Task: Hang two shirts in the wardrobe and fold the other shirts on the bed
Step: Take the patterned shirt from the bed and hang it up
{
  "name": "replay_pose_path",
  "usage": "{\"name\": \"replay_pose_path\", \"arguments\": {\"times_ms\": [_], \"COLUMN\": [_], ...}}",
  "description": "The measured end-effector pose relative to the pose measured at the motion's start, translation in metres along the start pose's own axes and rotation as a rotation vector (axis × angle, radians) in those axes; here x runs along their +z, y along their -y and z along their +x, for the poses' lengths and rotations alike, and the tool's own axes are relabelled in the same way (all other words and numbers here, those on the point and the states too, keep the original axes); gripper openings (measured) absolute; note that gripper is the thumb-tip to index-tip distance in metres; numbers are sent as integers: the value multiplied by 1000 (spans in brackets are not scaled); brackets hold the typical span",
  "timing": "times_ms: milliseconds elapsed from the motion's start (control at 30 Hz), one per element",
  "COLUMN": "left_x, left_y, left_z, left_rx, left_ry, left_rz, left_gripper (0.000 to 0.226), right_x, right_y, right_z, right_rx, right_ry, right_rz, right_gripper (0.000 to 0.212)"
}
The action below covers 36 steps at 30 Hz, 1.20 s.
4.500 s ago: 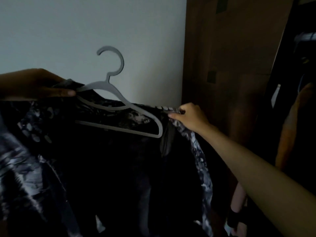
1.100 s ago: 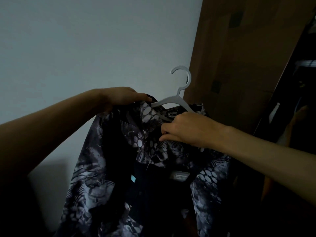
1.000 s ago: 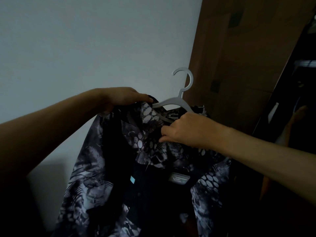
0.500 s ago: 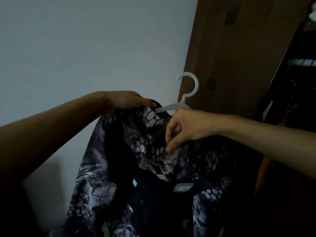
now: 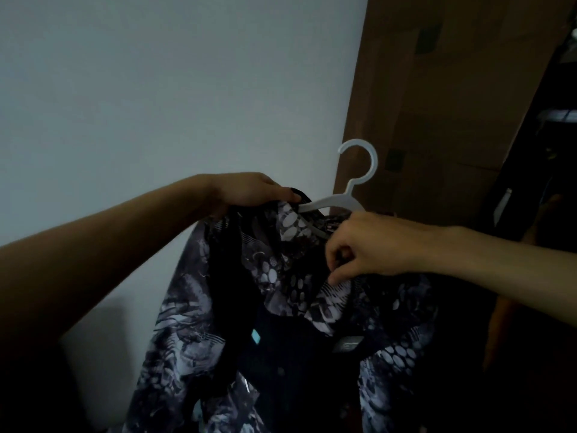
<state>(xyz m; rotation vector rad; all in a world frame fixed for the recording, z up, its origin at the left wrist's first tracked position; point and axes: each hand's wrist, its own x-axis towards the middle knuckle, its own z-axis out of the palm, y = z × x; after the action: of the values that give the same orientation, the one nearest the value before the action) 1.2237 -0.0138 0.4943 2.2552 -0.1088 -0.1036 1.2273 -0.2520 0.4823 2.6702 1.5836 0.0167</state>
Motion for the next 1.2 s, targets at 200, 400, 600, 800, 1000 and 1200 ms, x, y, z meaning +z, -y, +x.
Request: {"name": "replay_pose_path", "arguments": {"times_ms": [200,400,600,800,1000,1200], "left_x": [-2,2,4,6,11,11], "left_y": [-3,2,1,-6,-10,-7], "left_z": [7,12,13,13,13,12], "left_rx": [-13,-26,-48,-47,-61,-87], "left_ry": [-7,-28,-18,-20,10,-15], "left_rz": [45,36,41,104,91,74], "left_gripper": [46,44,47,49,47,45], "right_x": [0,-6,14,33,32,32], "right_y": [-3,-12,-8,-12,-14,-17], "right_z": [-4,-11,-8,-3,1,1], "right_rx": [78,63,44,91,196,188], "right_ry": [200,337,-301,-471,-384,-388], "right_rz": [334,351,393,256,408,415], "right_gripper": [23,20,17,15,12,10]}}
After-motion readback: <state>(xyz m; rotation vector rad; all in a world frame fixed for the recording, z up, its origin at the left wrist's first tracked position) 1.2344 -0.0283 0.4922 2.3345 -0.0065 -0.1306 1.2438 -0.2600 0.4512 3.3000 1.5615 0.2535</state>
